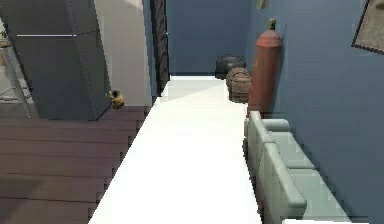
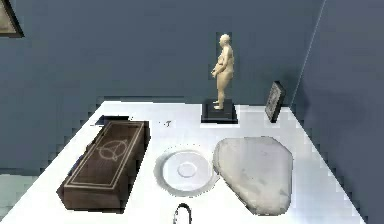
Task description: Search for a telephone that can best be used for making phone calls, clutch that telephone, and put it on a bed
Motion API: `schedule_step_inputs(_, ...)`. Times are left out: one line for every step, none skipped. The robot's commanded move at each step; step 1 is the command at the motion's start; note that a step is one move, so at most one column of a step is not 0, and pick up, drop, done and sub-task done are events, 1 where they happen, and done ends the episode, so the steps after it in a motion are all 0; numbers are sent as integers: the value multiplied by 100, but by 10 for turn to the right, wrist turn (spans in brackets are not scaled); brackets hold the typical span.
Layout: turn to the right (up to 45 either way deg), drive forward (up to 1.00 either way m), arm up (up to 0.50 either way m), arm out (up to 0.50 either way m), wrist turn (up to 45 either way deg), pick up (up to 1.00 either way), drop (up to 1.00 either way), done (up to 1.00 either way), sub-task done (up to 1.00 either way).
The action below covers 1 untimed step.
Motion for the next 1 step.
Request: schedule_step_inputs(-180,0,0,0,0,0,0,0,0)
